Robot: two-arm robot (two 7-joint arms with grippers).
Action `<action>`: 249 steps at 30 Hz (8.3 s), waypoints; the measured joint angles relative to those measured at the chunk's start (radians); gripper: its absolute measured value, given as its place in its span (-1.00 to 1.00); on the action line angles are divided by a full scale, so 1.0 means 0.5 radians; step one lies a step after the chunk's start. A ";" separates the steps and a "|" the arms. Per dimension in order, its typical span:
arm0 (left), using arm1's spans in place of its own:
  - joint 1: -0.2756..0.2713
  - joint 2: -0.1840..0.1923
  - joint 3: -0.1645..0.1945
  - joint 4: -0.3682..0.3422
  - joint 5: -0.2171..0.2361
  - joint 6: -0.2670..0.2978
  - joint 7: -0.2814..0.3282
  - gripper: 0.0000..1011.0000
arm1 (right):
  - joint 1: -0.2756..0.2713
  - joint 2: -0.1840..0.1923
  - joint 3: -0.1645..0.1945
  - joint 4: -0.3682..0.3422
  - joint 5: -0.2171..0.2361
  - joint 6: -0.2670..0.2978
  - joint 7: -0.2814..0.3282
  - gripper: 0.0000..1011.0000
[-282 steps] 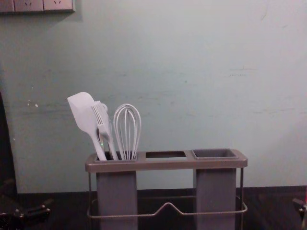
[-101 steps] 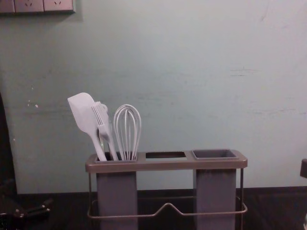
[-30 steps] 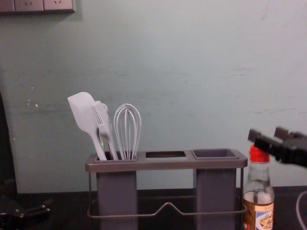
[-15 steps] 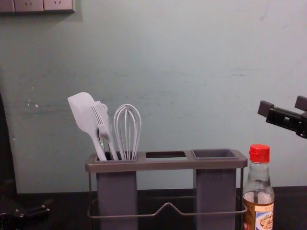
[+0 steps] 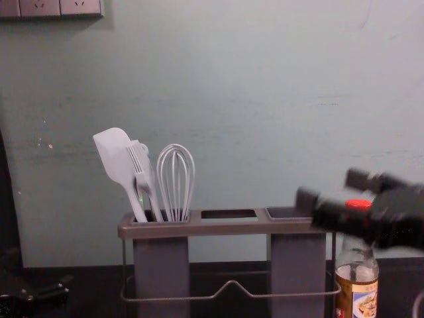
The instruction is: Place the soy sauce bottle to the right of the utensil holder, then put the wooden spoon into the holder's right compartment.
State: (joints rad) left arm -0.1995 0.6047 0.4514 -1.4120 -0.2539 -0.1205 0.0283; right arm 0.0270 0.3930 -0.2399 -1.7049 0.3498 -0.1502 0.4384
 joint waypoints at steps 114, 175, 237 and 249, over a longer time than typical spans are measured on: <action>0.000 0.000 0.000 0.000 0.000 0.000 0.000 0.99 | 0.321 -0.335 -0.546 -0.041 -0.563 2.120 -0.400 0.99; 0.000 0.000 0.000 0.000 0.000 0.000 0.000 0.99 | -0.185 -0.166 -0.116 -0.651 -0.576 1.358 -0.109 0.66; 0.000 0.000 0.000 0.000 0.000 0.000 0.000 0.99 | -0.267 -0.287 0.118 -0.106 -0.448 -0.721 -0.169 0.66; 0.000 0.000 0.000 0.000 0.000 0.000 0.000 0.99 | -0.146 -0.293 0.119 -0.021 -0.343 -0.748 -0.126 0.66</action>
State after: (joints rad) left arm -0.1995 0.6047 0.4513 -1.4120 -0.2539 -0.1206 0.0283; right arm -0.0458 0.2468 -0.1802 -1.7156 0.1782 -0.5242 0.3753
